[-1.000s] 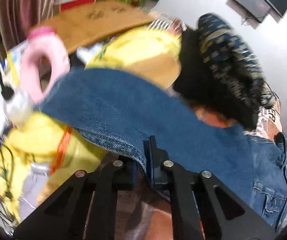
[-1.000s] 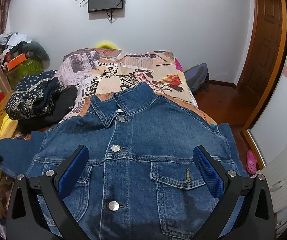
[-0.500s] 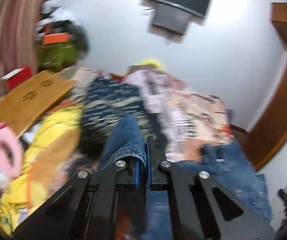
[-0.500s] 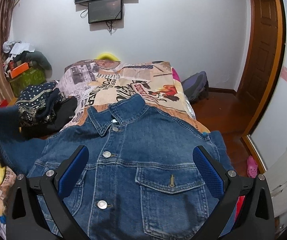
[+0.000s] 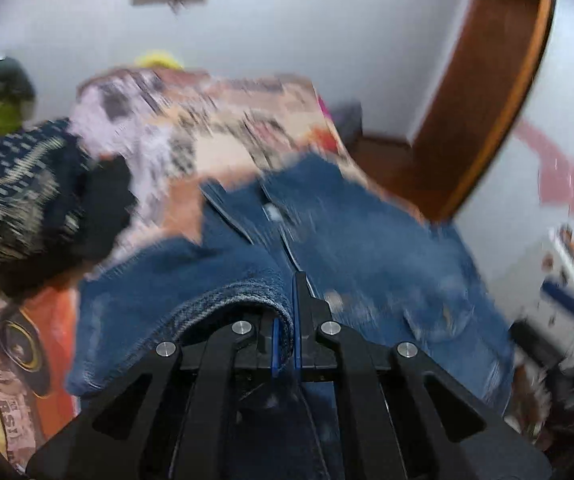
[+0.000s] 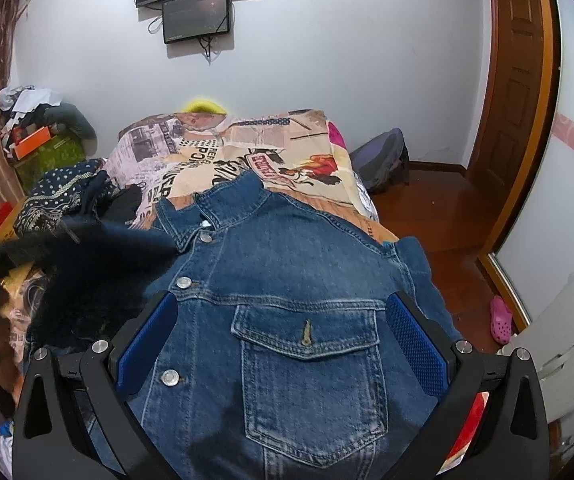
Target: Fold large clothes
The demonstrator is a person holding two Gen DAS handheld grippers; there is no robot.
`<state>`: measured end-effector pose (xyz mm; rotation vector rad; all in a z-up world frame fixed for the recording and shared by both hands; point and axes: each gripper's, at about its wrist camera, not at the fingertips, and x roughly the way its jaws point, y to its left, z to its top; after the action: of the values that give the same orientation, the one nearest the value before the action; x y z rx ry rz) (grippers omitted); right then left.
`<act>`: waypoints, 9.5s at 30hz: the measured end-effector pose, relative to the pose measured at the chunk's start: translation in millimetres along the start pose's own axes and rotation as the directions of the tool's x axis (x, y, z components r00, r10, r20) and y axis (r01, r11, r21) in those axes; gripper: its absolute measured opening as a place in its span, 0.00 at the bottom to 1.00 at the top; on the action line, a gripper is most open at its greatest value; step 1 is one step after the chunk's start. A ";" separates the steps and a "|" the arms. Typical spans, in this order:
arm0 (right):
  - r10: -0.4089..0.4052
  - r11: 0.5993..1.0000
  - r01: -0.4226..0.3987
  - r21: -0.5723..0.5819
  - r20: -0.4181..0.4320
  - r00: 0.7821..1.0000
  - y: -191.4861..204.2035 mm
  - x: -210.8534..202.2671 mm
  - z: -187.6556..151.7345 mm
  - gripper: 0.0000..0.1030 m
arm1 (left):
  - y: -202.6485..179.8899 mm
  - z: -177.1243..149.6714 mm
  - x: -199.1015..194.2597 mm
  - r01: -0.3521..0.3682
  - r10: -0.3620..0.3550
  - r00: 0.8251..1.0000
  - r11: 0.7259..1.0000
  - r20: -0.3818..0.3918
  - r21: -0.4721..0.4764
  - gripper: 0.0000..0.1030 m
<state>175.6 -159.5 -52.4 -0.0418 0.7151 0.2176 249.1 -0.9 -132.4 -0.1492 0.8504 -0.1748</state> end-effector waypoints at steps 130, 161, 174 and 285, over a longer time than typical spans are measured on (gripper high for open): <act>0.092 0.831 0.011 0.556 -0.156 0.983 -205.3 35.6 -29.8 0.64 | 16.6 5.4 -13.5 -0.183 0.183 0.983 0.982 0.014 0.045 0.63; 0.122 0.734 0.072 0.675 -0.235 0.964 -252.7 122.2 -58.5 0.11 | 4.7 -7.2 12.6 -0.176 0.179 0.983 0.983 -0.045 0.059 0.63; 0.211 0.944 -0.235 0.233 0.121 0.970 -115.7 -8.8 49.4 0.09 | 9.3 -10.3 -3.0 -0.172 0.173 0.985 0.983 -0.016 0.060 0.63; 0.394 0.819 -0.543 -0.188 -0.503 0.769 128.9 75.5 -10.6 0.34 | 104.7 -64.7 -90.4 -0.302 0.310 0.950 0.944 0.046 -0.133 0.63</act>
<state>196.8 -20.9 -105.2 -0.2338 1.1411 0.8434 151.5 116.5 -129.3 -0.1366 0.8073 0.1754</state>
